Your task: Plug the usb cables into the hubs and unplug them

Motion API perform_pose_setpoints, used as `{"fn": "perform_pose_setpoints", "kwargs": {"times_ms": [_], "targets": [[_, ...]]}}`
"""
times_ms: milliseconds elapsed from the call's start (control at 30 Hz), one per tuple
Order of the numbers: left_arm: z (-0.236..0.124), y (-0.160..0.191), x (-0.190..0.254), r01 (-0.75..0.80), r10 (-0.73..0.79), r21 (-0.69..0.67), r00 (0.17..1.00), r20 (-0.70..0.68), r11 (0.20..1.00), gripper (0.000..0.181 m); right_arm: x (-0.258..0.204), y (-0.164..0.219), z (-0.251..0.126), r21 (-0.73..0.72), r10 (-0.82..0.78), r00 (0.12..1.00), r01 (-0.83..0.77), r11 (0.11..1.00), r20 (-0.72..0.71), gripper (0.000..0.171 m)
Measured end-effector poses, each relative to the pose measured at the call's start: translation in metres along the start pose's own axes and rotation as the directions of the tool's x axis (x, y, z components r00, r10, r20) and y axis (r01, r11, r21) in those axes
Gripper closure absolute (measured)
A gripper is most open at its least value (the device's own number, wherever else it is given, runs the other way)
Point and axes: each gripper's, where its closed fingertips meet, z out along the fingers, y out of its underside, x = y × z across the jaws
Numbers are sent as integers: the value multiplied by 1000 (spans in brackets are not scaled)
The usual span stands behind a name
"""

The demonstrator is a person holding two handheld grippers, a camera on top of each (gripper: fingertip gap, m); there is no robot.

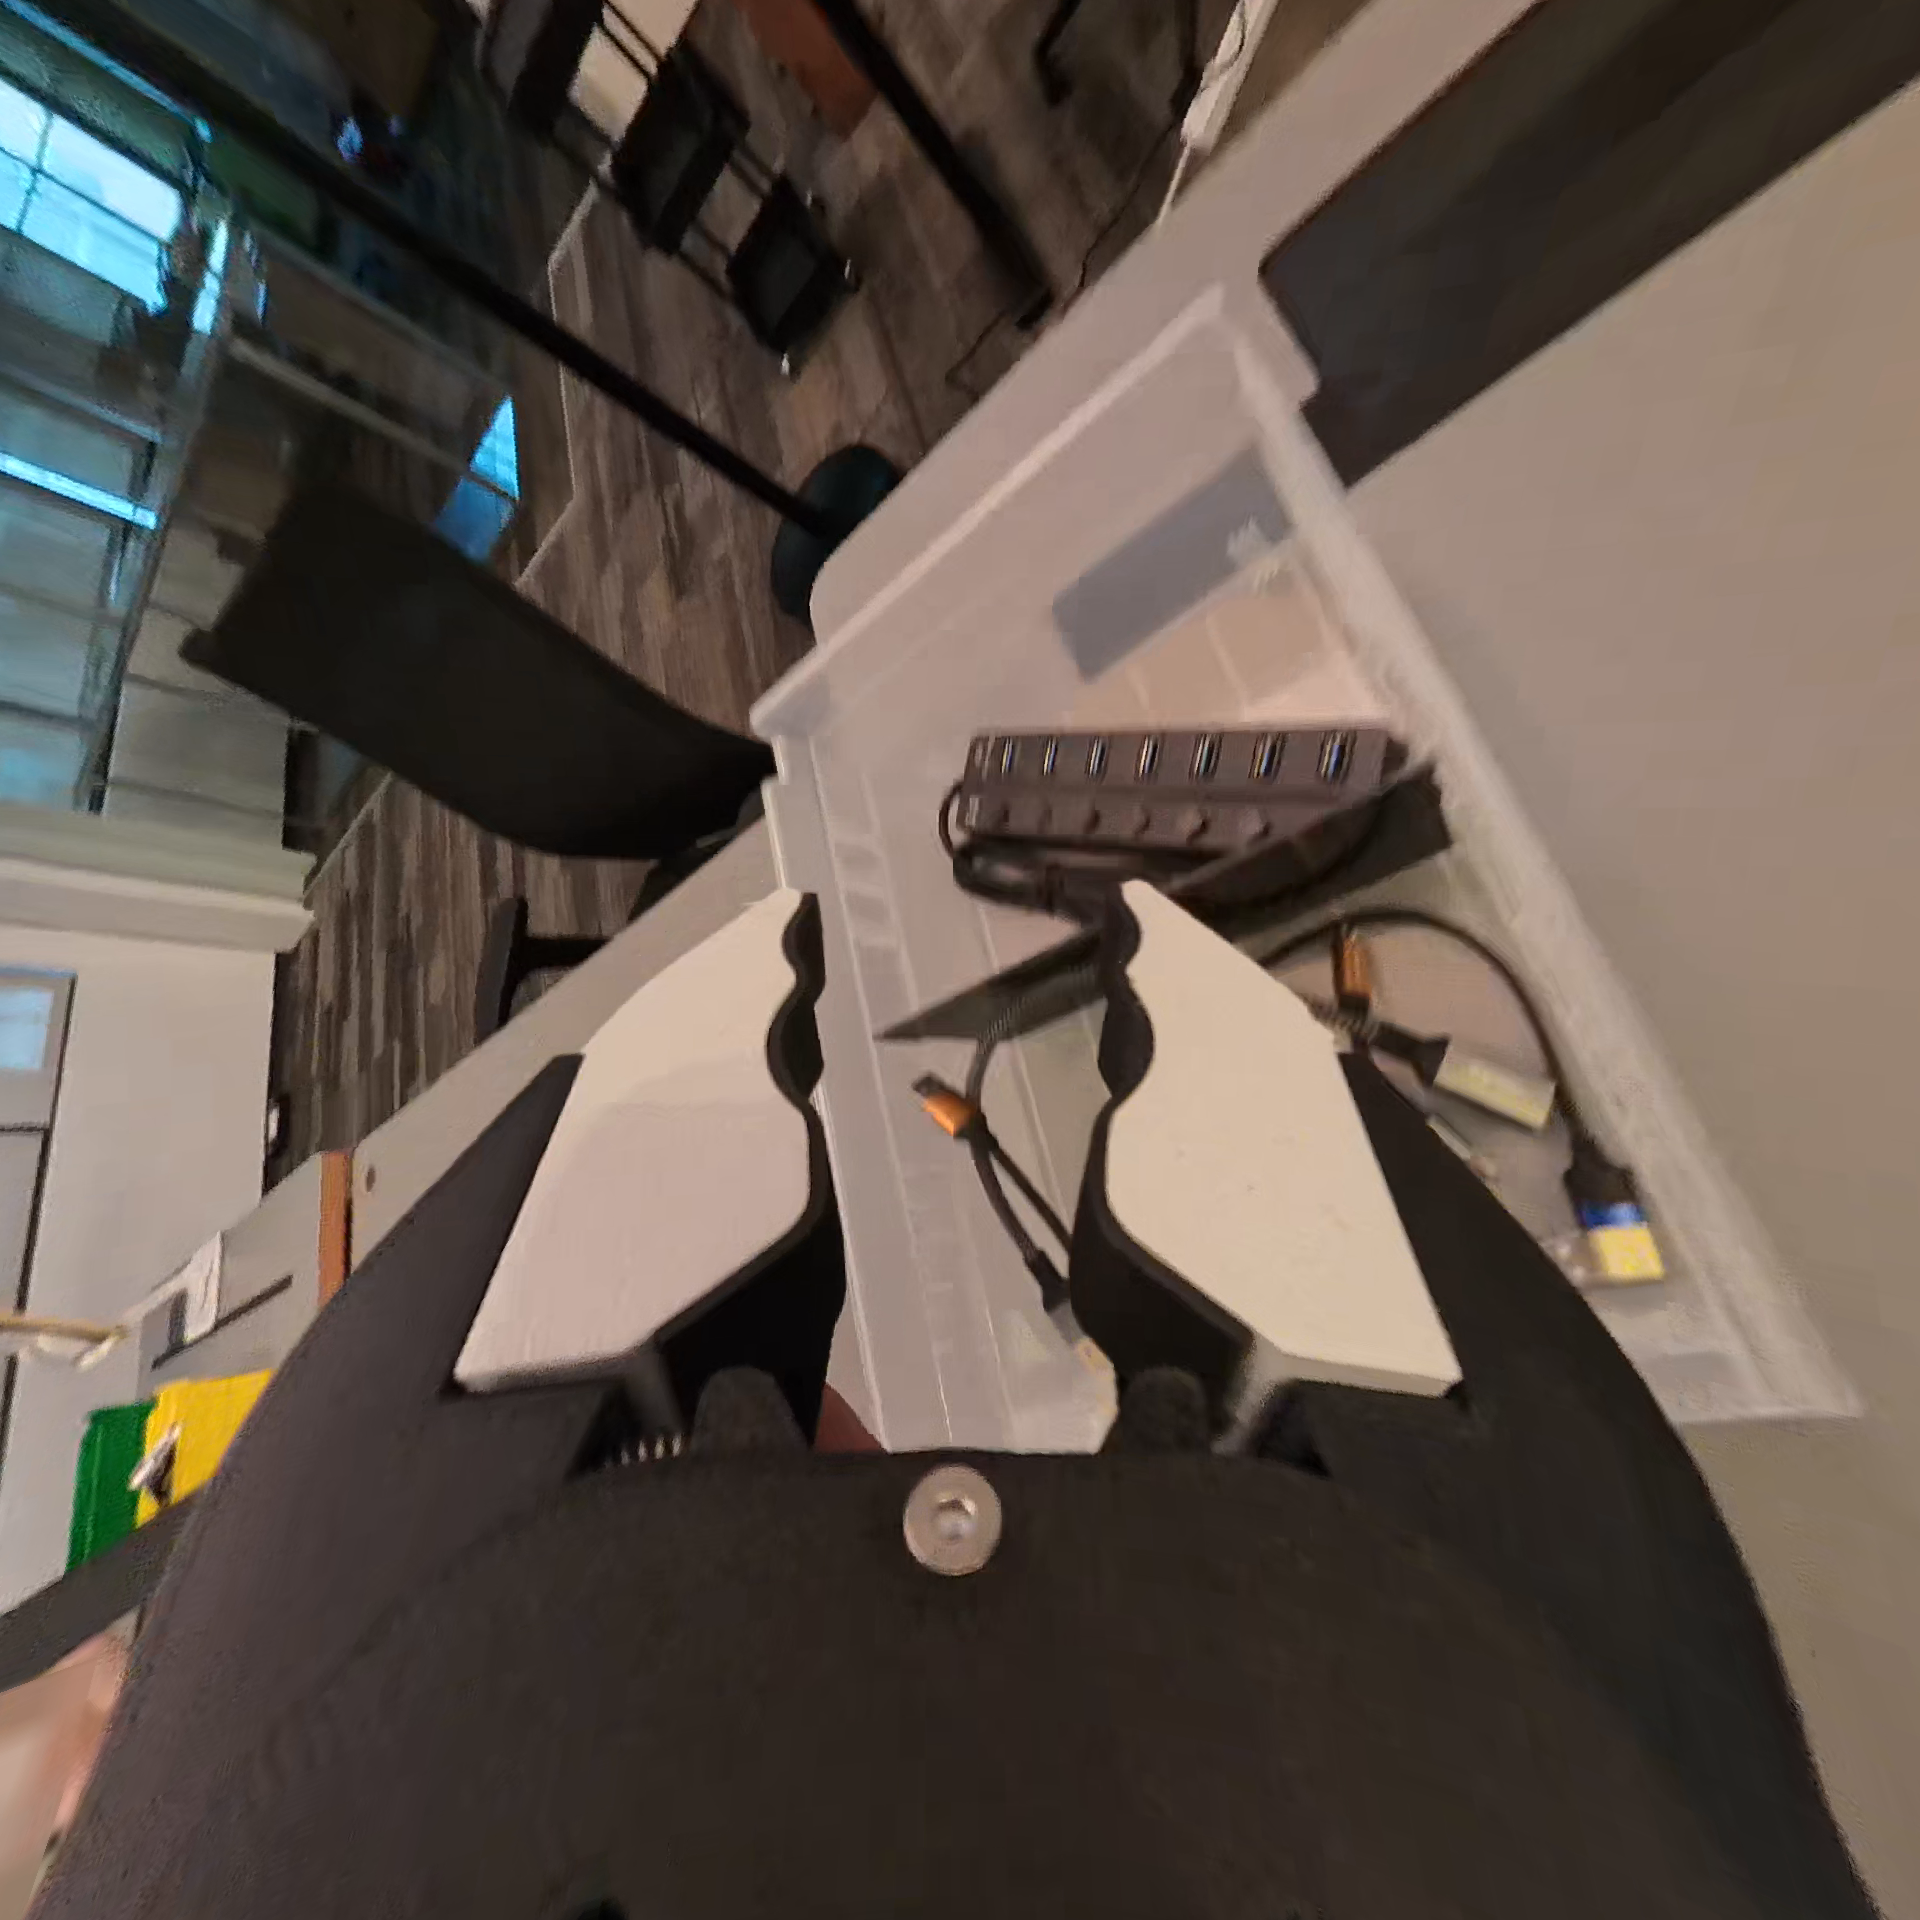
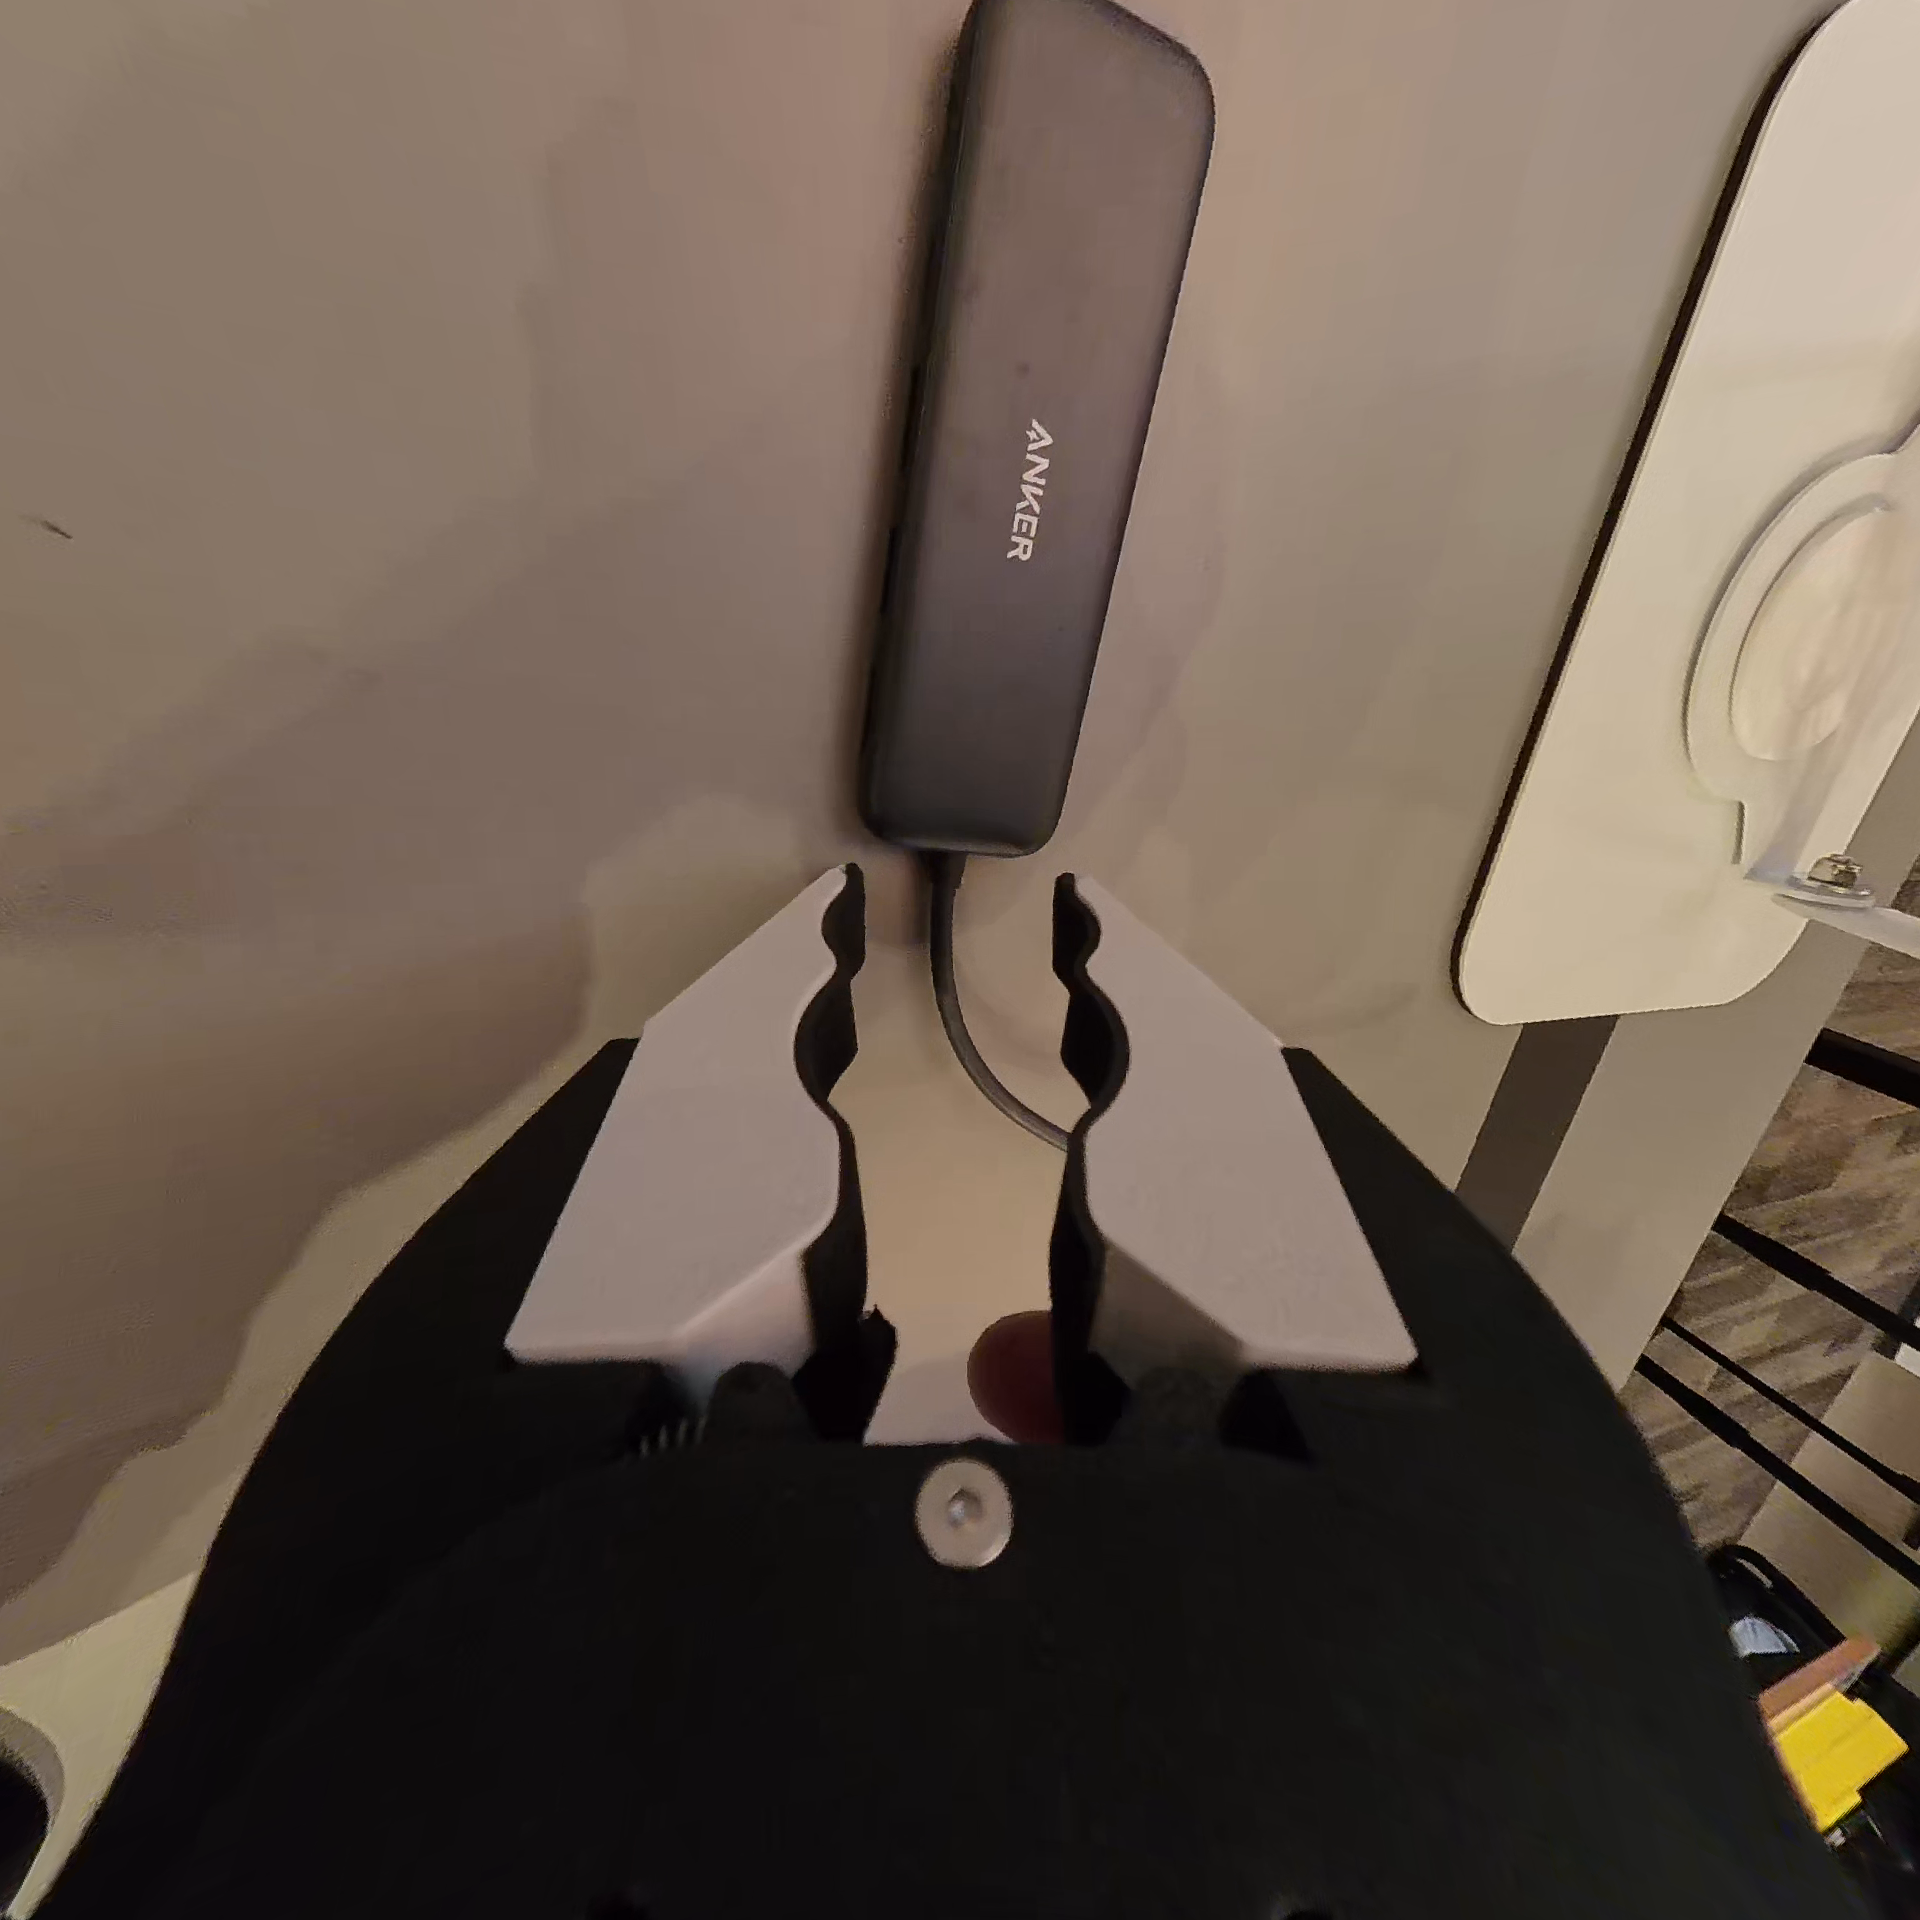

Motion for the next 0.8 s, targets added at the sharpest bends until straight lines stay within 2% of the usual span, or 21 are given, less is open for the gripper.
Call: {"fn": "perform_pose_setpoints", "kwargs": {"times_ms": [133, 267, 433, 600, 700, 733, 800], "targets": [[16, 60, 7, 35, -30, -104, 999, 43, 994, 130, 0, -4, -6, 15, -4, 1000, 5, 1000, -8, 137], [31, 99, 12, 120, -110, -158, 991, 69, 980, 131, 4, -7, -13, 32, -4, 999, 5, 999, -31, 137], [50, 125, 21, 155, -147, -240, 988, 54, 958, 133, 8, -7, -16, 37, 0, 999, 2, 999, -52, 137], [63, 139, 10, 169, -137, -278, 982, 131, 946, 155, 10, -7, -16, 38, -2, 998, 4, 999, -58, 138], [66, 144, 7, 162, -124, -293, 982, 144, 942, 161, 11, -6, -18, 46, 4, 998, -1, 999, -63, 139], [67, 143, 10, 181, -150, -283, 981, 125, 942, 159, 12, -6, -18, 47, 6, 998, -3, 999, -64, 139], [69, 142, 17, 239, -230, -271, 971, 66, 933, 145, 13, -5, -19, 47, 10, 998, -7, 999, -67, 139]]}}
